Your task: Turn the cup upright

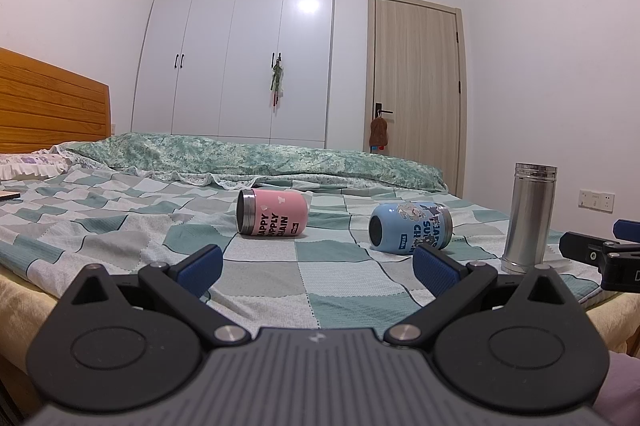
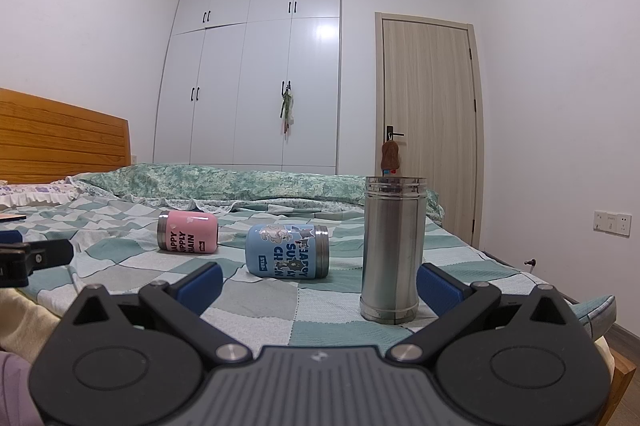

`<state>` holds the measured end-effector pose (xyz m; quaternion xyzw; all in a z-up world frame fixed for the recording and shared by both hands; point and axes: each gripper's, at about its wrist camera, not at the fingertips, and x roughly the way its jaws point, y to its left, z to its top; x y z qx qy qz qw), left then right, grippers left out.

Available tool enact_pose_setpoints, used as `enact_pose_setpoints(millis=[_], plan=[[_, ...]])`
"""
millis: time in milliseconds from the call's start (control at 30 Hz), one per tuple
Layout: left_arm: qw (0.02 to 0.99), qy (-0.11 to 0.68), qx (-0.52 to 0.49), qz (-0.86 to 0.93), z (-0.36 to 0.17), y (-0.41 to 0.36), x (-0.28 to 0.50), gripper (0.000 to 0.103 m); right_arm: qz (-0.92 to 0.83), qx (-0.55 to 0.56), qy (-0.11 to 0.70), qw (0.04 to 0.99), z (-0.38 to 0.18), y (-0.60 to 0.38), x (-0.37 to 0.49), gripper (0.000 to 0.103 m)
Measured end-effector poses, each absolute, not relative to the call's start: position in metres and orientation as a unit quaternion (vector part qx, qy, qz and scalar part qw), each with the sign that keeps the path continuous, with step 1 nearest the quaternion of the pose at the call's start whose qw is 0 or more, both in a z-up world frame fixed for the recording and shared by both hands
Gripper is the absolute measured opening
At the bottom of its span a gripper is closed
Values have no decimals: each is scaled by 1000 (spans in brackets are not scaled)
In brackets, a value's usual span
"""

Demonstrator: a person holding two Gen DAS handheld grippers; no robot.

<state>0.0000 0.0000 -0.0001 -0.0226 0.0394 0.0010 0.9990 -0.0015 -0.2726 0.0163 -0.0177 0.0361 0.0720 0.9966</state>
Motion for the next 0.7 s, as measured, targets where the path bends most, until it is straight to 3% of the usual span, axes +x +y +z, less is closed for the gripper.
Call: enact_pose_setpoints(millis=[700], plan=[[999,39,-23,1,0,0,0,103,72,-18,36,997,16,-272,1,103]])
